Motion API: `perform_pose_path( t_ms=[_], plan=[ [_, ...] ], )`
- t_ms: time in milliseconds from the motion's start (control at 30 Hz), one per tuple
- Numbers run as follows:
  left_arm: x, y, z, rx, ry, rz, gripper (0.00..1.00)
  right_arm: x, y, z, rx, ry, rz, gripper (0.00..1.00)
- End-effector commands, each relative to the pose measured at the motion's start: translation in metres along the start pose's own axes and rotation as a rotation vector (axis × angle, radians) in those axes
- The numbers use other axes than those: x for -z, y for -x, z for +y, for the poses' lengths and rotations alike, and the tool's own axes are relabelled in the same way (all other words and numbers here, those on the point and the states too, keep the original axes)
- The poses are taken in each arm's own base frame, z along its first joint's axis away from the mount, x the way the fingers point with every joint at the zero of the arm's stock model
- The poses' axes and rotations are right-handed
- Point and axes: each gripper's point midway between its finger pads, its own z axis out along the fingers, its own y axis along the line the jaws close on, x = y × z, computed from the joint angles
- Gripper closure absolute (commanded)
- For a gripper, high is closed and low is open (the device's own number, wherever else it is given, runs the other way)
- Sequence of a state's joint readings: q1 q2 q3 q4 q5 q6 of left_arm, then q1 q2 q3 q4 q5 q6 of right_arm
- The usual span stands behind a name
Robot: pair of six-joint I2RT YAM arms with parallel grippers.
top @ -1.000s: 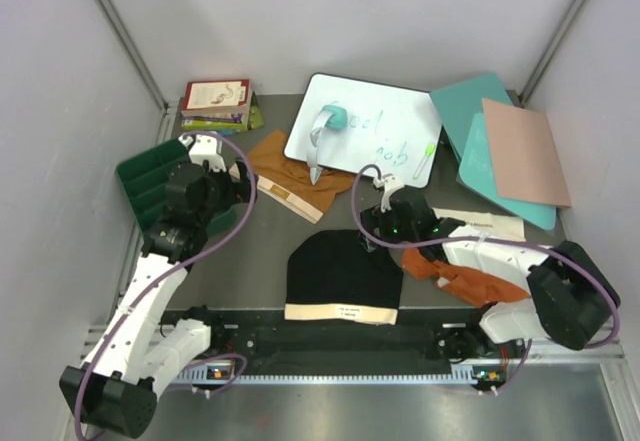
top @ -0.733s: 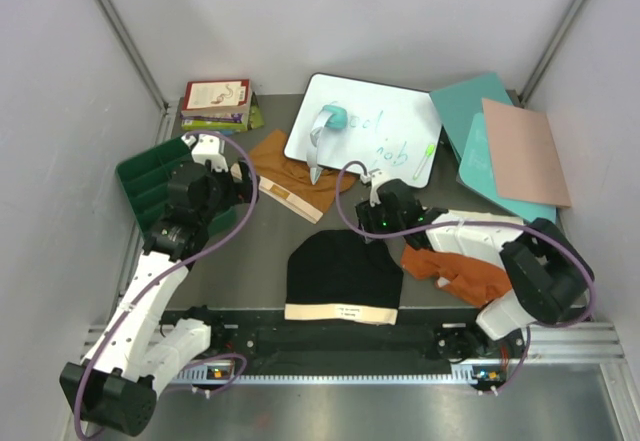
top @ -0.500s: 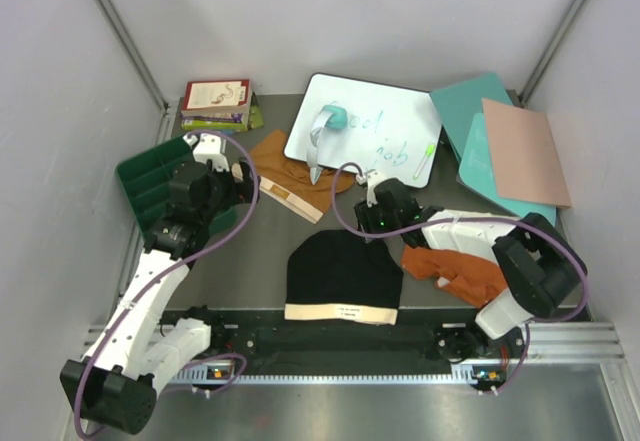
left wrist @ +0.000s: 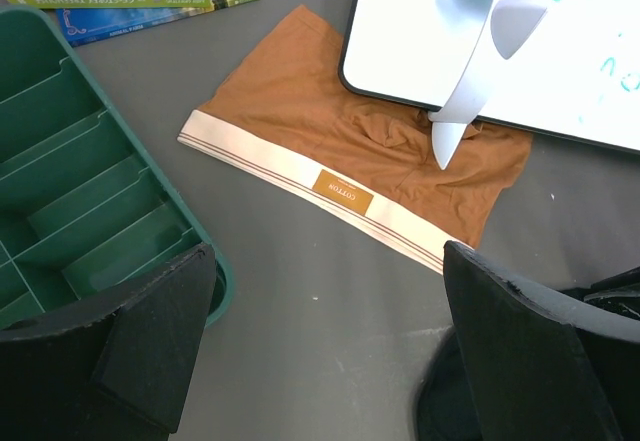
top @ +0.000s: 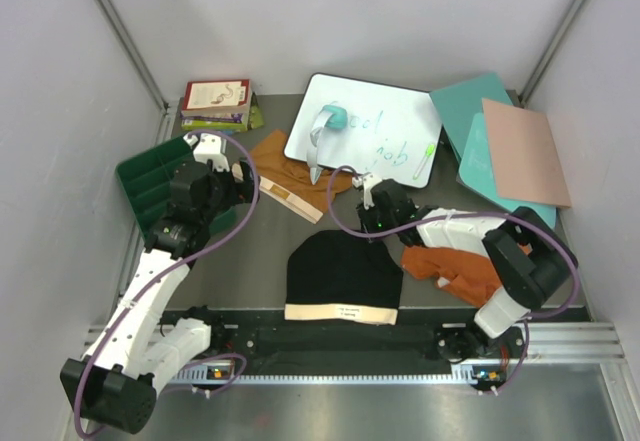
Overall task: Roll the underwear
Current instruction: Move the underwear to the center of the board.
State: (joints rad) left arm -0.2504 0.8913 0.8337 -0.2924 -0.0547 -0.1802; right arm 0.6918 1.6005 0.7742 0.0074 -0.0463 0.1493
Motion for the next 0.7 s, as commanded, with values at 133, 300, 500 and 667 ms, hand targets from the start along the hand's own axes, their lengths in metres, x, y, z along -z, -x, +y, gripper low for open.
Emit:
perform_pose_path(
  t_ms=[133,300,500,667],
  plan=[
    [-0.002,0.008,0.000,-0.007,0.008,-0.025,0.01,-0.014,0.022,0.009,0.024,0.026,-0.023,1.00],
    [-0.003,0.007,0.002,-0.008,0.017,-0.024,0.01,-0.021,0.038,-0.003,0.010,-0.057,-0.038,1.00],
    [-0.004,0.007,0.003,-0.010,0.024,-0.022,0.01,-0.034,0.072,-0.019,0.033,-0.164,-0.042,1.00],
    [-0.003,0.009,0.002,-0.010,0.020,-0.027,0.01,-0.046,0.097,-0.025,0.063,-0.198,-0.046,1.00]
  ],
)
